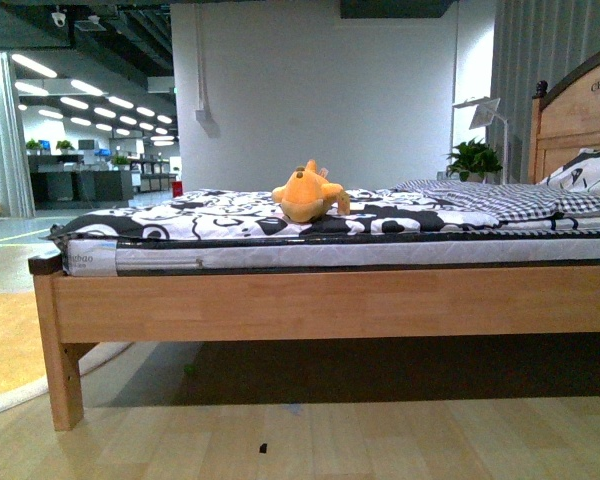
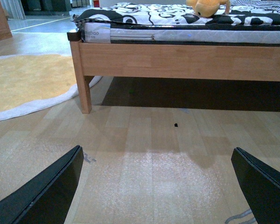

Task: Put away toys

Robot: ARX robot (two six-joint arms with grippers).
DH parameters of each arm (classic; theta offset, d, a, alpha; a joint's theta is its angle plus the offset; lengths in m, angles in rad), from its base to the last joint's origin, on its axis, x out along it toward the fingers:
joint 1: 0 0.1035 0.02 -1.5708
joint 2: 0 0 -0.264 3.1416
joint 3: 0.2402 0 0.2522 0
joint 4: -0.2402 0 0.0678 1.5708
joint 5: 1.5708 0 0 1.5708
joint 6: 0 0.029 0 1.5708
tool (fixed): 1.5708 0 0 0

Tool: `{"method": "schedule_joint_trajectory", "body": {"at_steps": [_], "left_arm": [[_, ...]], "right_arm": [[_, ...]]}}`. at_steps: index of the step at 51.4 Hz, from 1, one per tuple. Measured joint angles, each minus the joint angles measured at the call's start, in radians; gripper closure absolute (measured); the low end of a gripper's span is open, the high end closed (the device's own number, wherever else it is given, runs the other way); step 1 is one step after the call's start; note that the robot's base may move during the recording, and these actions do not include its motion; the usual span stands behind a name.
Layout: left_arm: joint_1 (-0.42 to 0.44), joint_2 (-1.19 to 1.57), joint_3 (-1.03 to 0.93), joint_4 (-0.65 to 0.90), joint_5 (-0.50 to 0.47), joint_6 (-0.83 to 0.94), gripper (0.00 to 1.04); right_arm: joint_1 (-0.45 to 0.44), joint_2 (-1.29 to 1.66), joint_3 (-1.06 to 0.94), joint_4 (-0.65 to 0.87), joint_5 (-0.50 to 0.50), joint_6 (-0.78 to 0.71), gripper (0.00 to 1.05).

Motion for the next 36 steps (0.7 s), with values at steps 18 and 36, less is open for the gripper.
{"method": "schedule_joint_trajectory", "body": {"at_steps": [18,36], "left_arm": [[0.0,0.0,0.0,0.0,0.0,0.0,0.06],[0.0,0.0,0.0,0.0,0.0,0.0,0.06]], "right_arm": [[0.0,0.0,0.0,0.0,0.0,0.0,0.06],[0.0,0.0,0.0,0.0,0.0,0.0,0.06]]}}
